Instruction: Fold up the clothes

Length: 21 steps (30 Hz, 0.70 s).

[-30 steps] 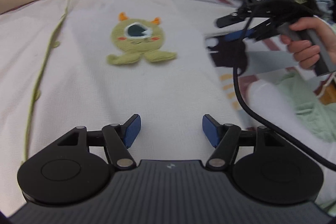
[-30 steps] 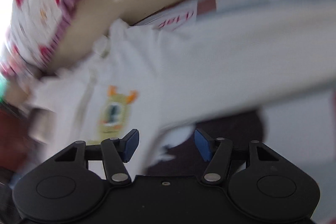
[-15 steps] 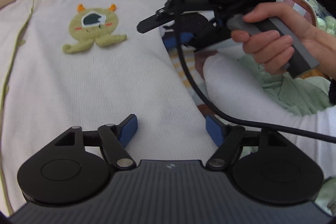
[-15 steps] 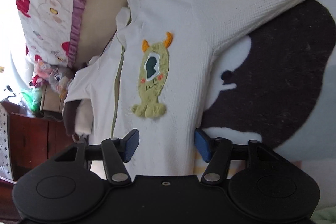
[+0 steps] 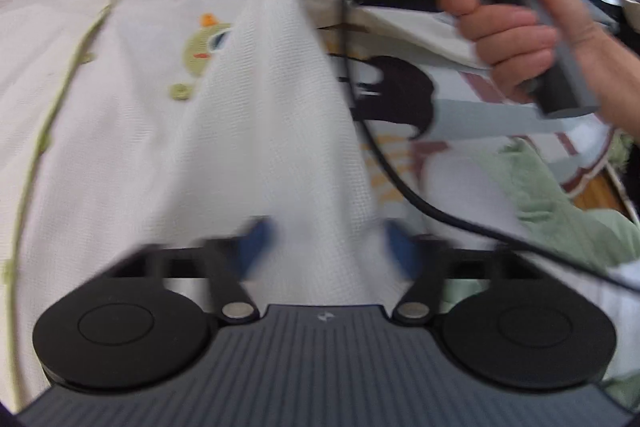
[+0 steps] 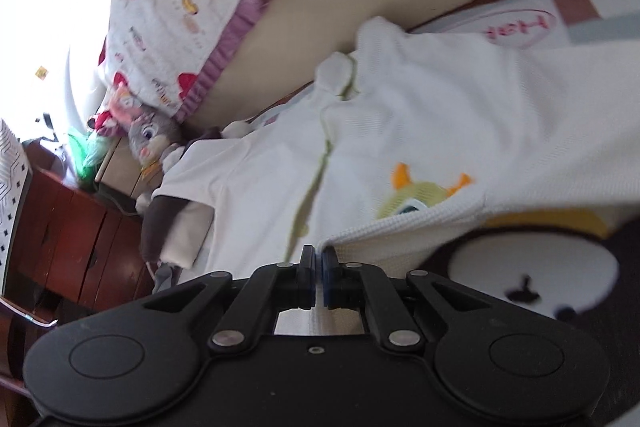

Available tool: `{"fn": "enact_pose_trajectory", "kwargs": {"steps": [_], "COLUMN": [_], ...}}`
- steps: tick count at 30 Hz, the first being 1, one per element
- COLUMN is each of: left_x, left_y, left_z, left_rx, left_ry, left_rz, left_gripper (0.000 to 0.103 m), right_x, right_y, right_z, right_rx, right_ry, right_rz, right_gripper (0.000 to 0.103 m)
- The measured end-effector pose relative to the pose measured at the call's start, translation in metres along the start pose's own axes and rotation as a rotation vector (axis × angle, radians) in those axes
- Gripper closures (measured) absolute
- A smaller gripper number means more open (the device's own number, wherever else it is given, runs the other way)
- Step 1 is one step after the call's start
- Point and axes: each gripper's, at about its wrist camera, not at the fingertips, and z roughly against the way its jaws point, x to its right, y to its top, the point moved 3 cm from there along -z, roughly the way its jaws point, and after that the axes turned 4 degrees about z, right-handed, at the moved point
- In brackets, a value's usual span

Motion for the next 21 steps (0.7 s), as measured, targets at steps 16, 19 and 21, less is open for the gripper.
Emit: {"fn": "enact_pose_trajectory", "kwargs": {"steps": [16, 19, 21], "left_x": [-0.091, -0.116, -0.142], "left_y": [0.039, 0.036, 0.028], "left_z": [0.119, 0.140, 0.147], "left_rx": [0.281, 0.248, 0.220], "left_ry": [0.121, 0.216, 0.291], "left_rz": [0.152, 0.211, 0.280], "left_gripper": [0.098, 0.098, 0.098], "right_x": [-0.092, -0.125, -0.143], "right_y": [0.055, 0.055, 0.050], "right_z": [-0.065, -0.096, -0.122], "right_rx": [-0.042, -0.081, -0.112], "right_ry": [0.081, 0.120, 0.139], "right_rz": [0.231, 0.287, 0.327], "right_gripper": [0.097, 0.097, 0.097]}}
